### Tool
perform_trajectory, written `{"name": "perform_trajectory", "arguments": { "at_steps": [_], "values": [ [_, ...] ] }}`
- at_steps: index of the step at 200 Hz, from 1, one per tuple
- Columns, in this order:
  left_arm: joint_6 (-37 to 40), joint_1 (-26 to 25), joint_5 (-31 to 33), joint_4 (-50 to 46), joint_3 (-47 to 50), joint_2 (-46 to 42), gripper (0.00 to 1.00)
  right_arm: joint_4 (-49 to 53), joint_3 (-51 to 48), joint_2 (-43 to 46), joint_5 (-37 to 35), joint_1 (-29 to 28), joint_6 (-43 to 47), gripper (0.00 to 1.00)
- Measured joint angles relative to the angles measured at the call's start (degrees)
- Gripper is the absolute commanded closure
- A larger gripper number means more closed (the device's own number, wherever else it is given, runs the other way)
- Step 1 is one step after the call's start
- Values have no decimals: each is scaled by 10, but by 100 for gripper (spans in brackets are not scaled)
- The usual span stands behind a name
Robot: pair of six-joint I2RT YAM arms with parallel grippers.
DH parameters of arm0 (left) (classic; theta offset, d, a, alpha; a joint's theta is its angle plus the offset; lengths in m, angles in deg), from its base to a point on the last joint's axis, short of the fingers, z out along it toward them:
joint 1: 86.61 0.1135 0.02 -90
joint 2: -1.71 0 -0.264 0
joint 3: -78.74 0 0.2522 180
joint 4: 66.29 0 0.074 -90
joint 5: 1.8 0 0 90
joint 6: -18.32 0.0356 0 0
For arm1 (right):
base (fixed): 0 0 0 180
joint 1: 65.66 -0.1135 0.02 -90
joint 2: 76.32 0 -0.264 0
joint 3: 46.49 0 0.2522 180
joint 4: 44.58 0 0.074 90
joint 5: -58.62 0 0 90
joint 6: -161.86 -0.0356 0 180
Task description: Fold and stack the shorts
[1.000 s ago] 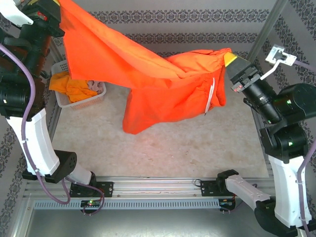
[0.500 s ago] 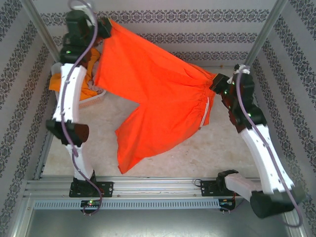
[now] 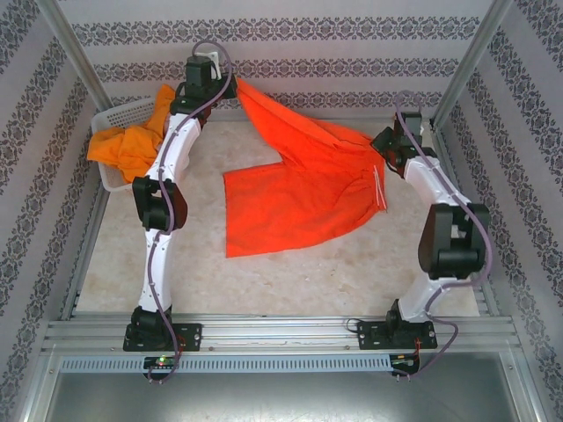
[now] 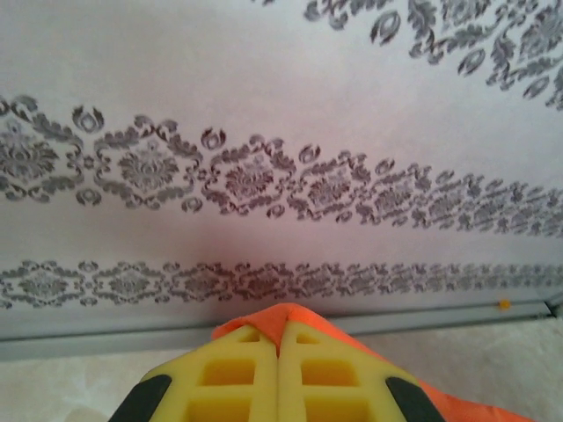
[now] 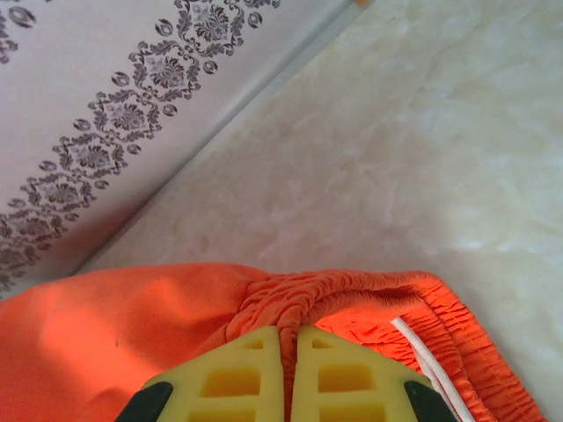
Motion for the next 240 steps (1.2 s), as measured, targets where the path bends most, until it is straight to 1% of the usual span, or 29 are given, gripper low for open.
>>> {"name": "perform_trajectory", "arguments": {
  "at_steps": [16,22,26,30,33,38,54,64,76,83,95,105,119,129,141,148,162,183,201,218,228,240],
  "values": [
    [0,-1,11,17,-16,10,100,-5,35,-42,9,4,-19,89],
    [-1,-1,14,23,-23,13,100,-6,45,-52,11,5,-24,86],
    [-1,-1,15,27,-28,16,97,-7,53,-60,13,6,-28,83],
    [-2,-2,16,30,-31,17,92,-10,58,-66,15,7,-37,80],
    [-3,-3,17,32,-33,19,87,-10,63,-71,16,8,-38,77],
    [-4,-3,19,37,-36,20,74,-12,70,-78,18,10,-46,72],
    [-12,-4,18,45,-38,23,41,-19,90,-98,22,18,-74,52],
    [-16,-4,14,45,-41,24,30,-28,97,-106,26,25,-96,40],
    [-17,-4,9,41,-44,24,17,-41,99,-108,34,35,-121,31],
    [-18,-4,7,37,-45,23,11,-47,98,-108,38,41,-134,28],
    [-24,-4,5,16,-45,18,5,-68,96,-108,49,50,-154,26],
    [-24,-4,1,-7,-44,11,3,-87,85,-103,56,56,-167,23],
    [-26,-4,-10,-37,-22,-15,3,-104,52,-83,67,62,-178,17],
    [-27,-4,-23,-57,11,-49,3,-110,24,-62,76,63,-184,12],
    [-28,-4,-40,-66,82,-108,3,-114,-10,-33,90,62,-179,5],
    [-29,-6,-49,-65,139,-152,3,-116,-31,-12,98,59,-173,3],
    [-35,-11,-59,-48,288,-260,2,-118,-70,27,113,55,-161,2],
    [-69,-24,-72,21,543,-435,2,-122,-132,81,136,54,-140,2],
    [-108,-31,-81,73,735,-556,5,-121,-184,106,147,57,-125,2],
    [-147,-36,-80,88,868,-634,9,-117,-227,110,158,64,-120,8],
    [-168,-42,-73,90,931,-670,13,-113,-252,110,162,67,-117,9],
    [-193,-58,-62,78,994,-714,15,-102,-273,110,164,71,-110,9]
  ]
}}
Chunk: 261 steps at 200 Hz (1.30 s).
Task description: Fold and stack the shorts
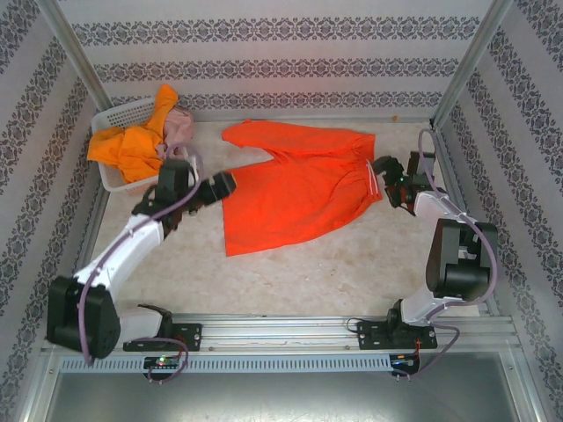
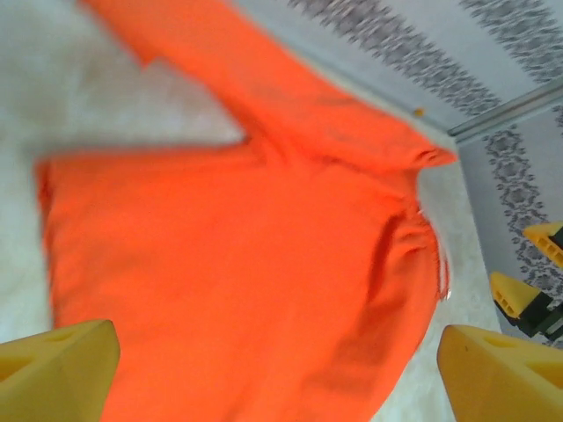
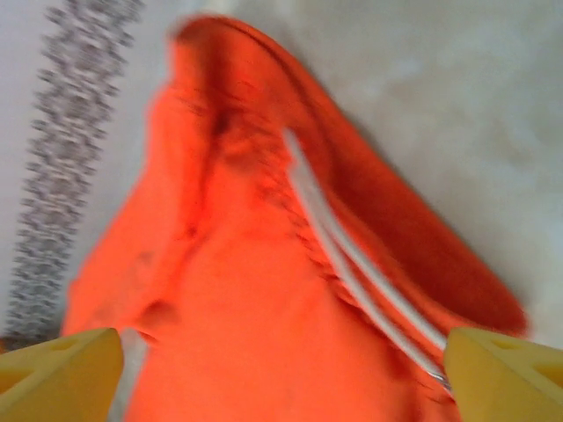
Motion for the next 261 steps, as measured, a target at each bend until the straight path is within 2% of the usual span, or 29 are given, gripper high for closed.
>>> {"name": "perform_trajectory", "arguments": {
  "at_steps": [21,42,69,103,131,187,229,261],
  "values": [
    [-28,-32,17,-40,63,-76,21,9,-19,0,3,0,9,13],
    [-55,-40,24,-66,103,-141,31,9,-29,0,8,0,17,15],
    [-95,-49,19,-68,162,-172,40,10,-36,0,16,0,20,16],
    [-130,-74,-1,-57,204,-113,47,10,-41,8,21,0,30,18],
    [-146,-78,-16,-9,208,-53,52,12,-47,31,21,0,39,19],
    [-154,-79,-24,51,208,9,55,13,-56,45,23,15,50,20],
    [-151,-82,-12,55,210,21,72,19,-56,45,23,15,63,20],
    [-150,-82,-4,61,211,30,79,37,-39,33,23,15,72,22]
  ]
}}
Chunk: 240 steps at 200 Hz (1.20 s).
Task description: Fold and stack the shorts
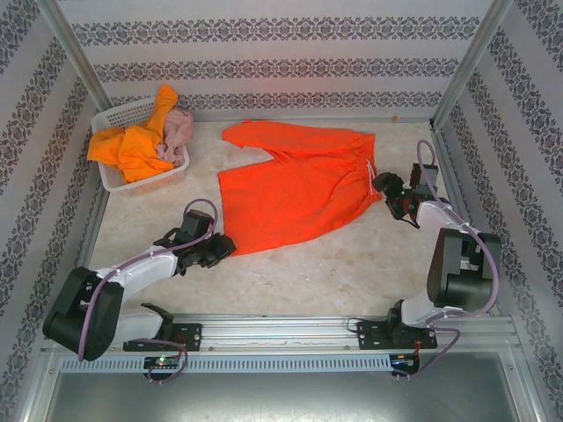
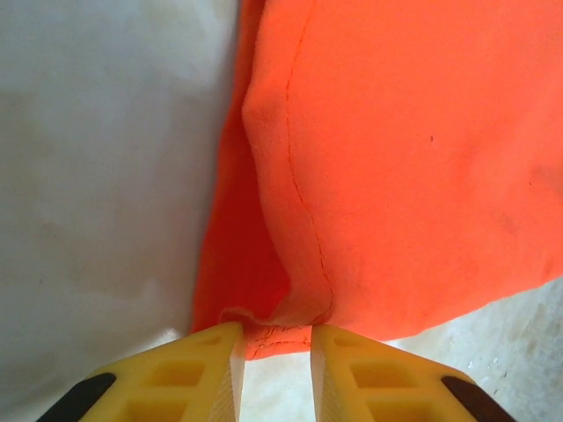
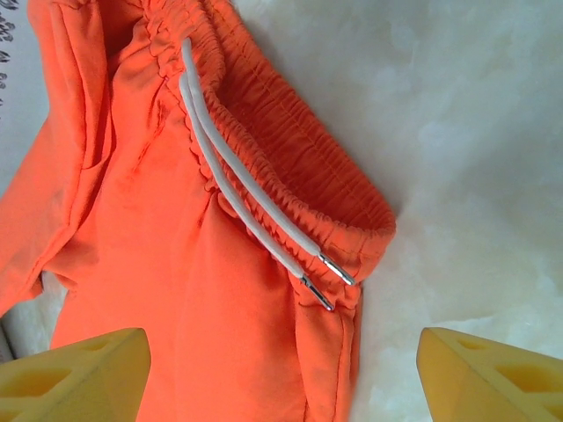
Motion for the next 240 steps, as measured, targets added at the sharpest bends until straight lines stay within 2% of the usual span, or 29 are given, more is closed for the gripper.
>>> {"name": "perform_trajectory", "arguments": {
  "at_steps": [28,60,123,154,179,198,205,240],
  "values": [
    [5,0,1,4,0,12,93,5,26,-35,0,0,3,27],
    [10,0,2,7,0,11,100,11,41,-71,-1,0,3,32],
    [14,0,27,4,-5,-48,100,20,66,-122,-2,0,0,46],
    [14,0,34,4,-5,-55,100,21,84,-144,-2,-2,-4,59],
    [14,0,38,5,-5,-54,100,28,97,-159,-2,-7,-5,78],
    [16,0,41,5,-7,-51,100,30,104,-166,-2,-9,-8,87],
    [17,0,42,4,-8,-50,100,31,106,-169,-2,-9,-7,94],
    [34,2,44,0,-26,-51,100,32,108,-172,0,-9,-10,100]
  ]
}}
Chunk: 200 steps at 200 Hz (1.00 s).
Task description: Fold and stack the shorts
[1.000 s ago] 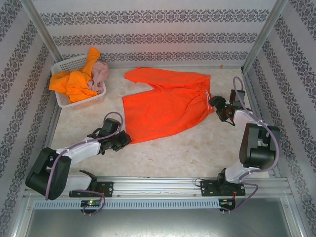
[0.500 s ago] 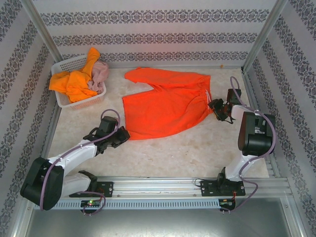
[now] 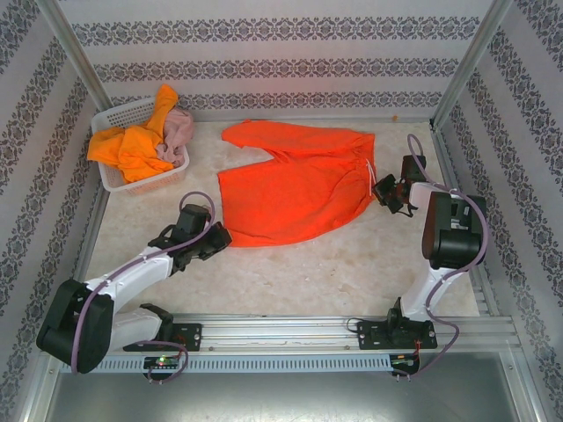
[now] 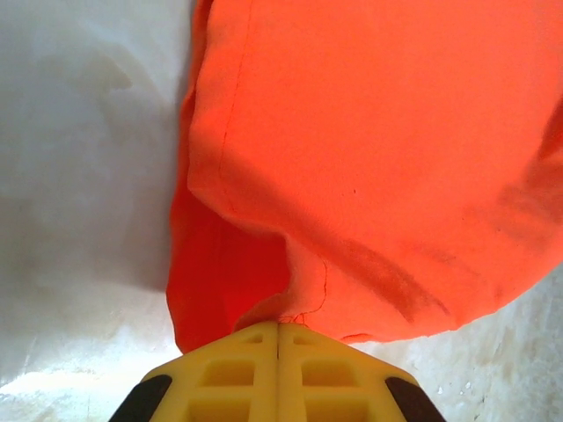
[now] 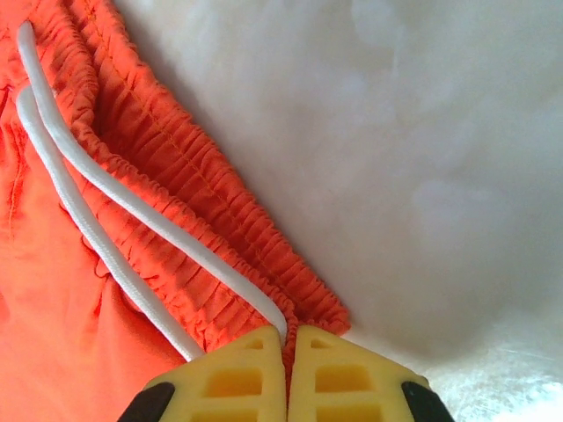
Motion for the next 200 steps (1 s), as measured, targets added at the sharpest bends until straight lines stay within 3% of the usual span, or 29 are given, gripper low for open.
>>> {"name": "perform_trajectory", "arguments": {
  "at_steps": [46,96,118,135,162,181,200],
  "values": [
    [53,50,-1,-78,-110,-35,100,21,5,59,14,0,-9,100],
    [138,120,-2,-173,-376,-31,100,46,129,171,36,-29,-24,100],
    [159,123,-24,-180,-447,-18,77,54,181,197,31,-53,-19,100],
    [155,123,-51,-167,-410,-34,64,62,182,219,24,-68,-13,100],
    [119,108,-90,-119,-234,-80,35,66,126,231,2,-70,-2,100],
    [89,41,-85,-105,-128,-89,25,76,73,225,-14,-69,3,100],
    [62,-43,-82,-78,-65,-86,22,85,36,215,-22,-69,7,100]
  ]
}}
